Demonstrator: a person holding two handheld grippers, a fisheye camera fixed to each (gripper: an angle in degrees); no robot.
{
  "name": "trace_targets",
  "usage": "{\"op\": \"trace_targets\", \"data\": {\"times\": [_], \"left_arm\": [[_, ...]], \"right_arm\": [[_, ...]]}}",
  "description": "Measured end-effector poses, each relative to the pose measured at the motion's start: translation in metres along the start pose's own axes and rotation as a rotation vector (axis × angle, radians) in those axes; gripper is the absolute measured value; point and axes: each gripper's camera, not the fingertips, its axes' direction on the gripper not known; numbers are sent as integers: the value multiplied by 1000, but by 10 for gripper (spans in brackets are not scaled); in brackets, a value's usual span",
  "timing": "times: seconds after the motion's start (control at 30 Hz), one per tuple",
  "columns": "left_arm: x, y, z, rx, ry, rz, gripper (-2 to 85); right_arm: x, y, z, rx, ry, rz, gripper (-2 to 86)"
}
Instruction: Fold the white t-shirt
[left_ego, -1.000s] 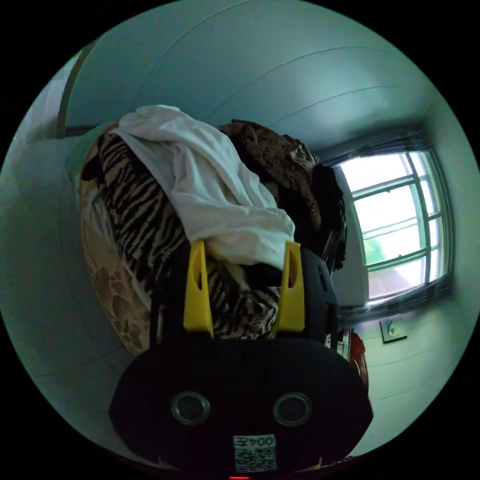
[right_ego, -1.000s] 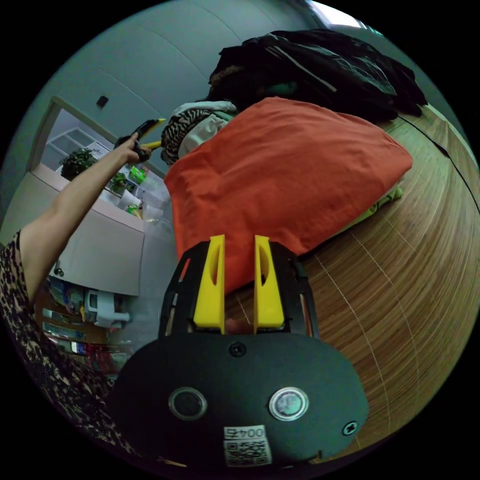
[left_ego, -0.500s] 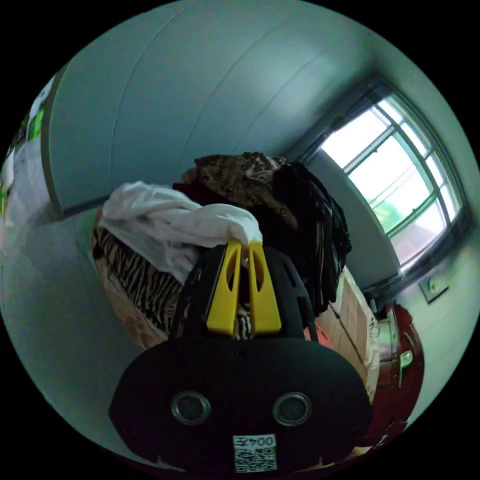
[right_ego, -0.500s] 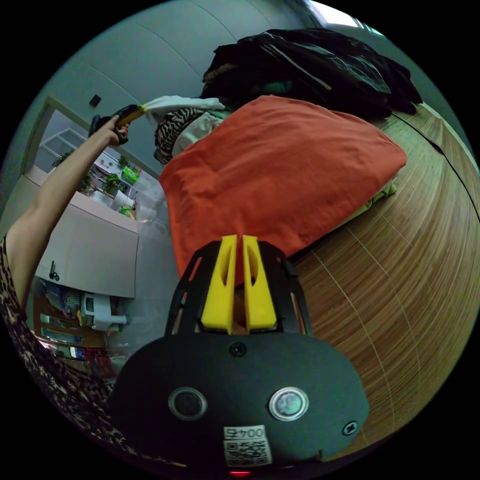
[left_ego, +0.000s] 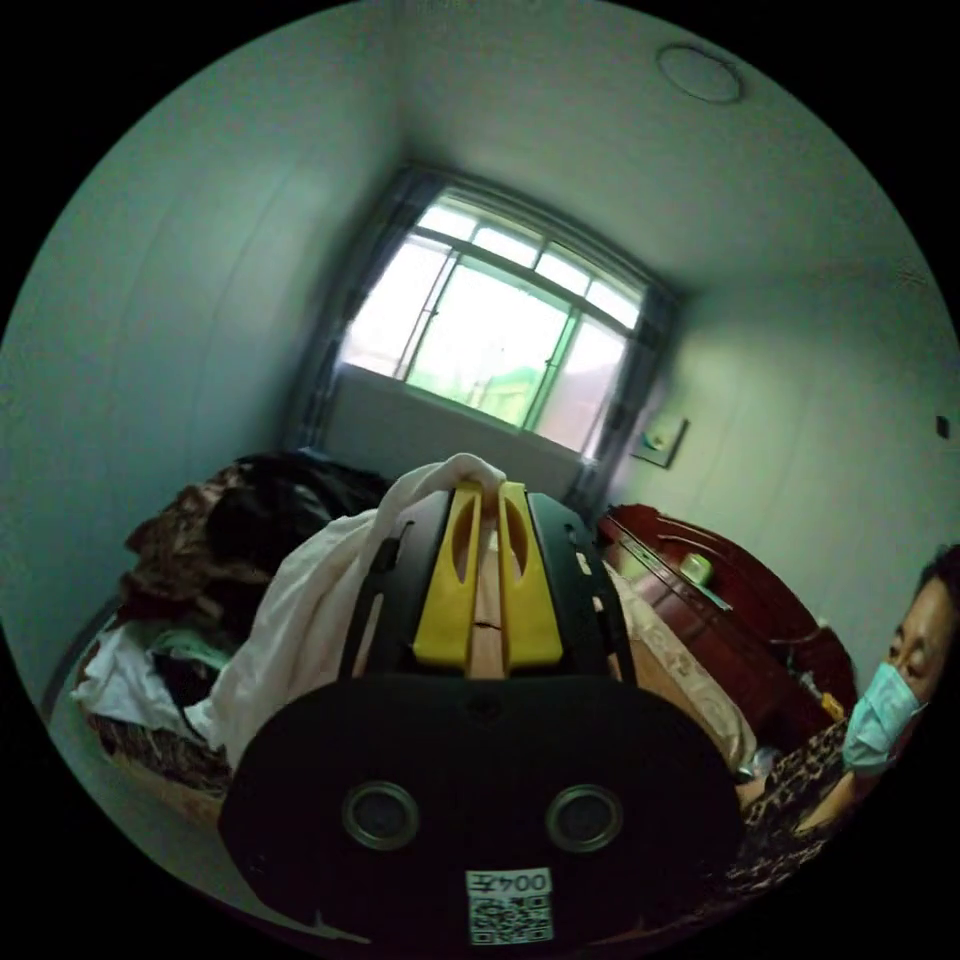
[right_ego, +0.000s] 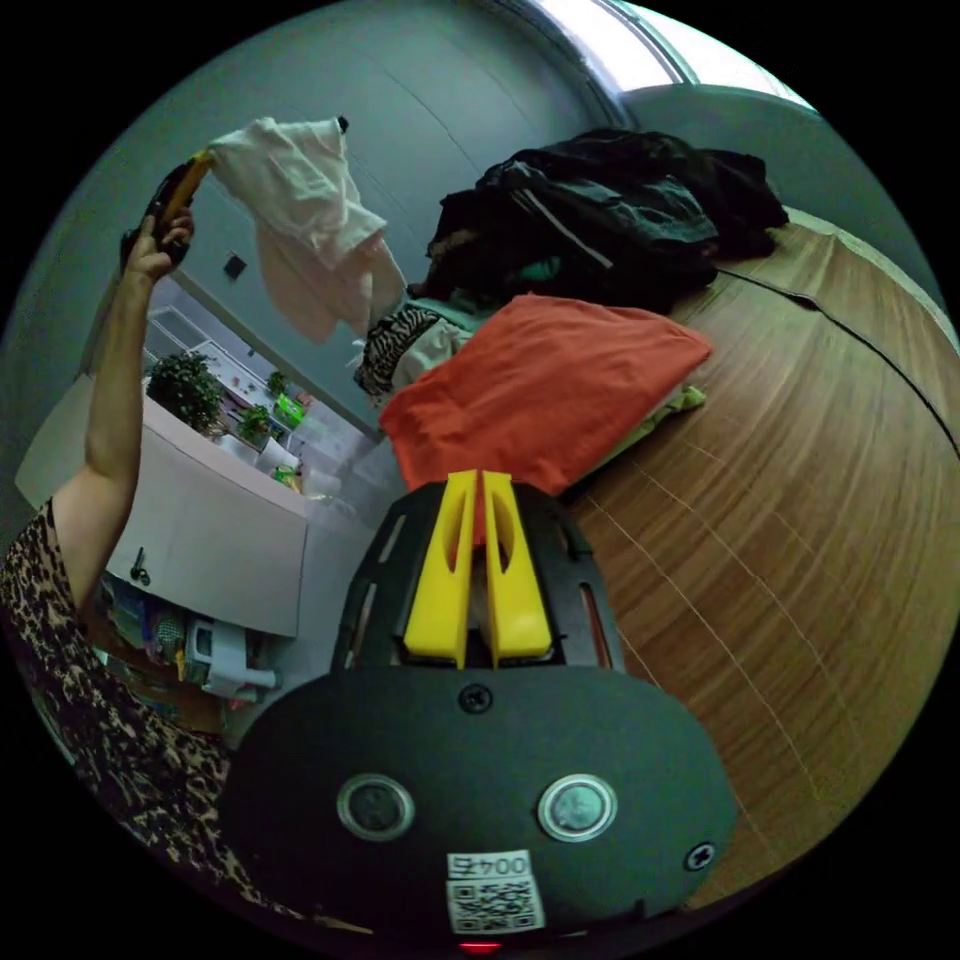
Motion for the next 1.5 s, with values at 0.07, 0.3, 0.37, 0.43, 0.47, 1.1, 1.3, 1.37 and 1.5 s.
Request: {"op": "trace_targets", "data": {"times": [0.07,0.3,0.37,0.43,0.47,1.1,1.3,1.37,1.5], "left_arm": [[68,-6,27,-31,78,31,19],[310,44,166,-221,275,81,18],[359,78,210,-296,302,48,18],[402,119,256,-397,309,15,18],[430,148,284,-461,274,16,18],[758,358,378,-808,-357,539,25],[794,355,377,-885,-294,388,29],[803,353,372,-884,-291,371,29],[821,338,344,-826,-251,293,29]], "right_arm": [[2,14,-37,16,36,24,0],[26,103,-185,107,197,203,-7],[33,127,-214,109,249,260,-7],[40,153,-243,75,313,315,-7],[41,159,-249,67,326,326,-7],[78,146,-205,-399,680,400,-4],[71,126,-201,-464,734,369,-6],[67,124,-204,-463,739,362,-6],[55,126,-220,-418,733,319,-5]]}}
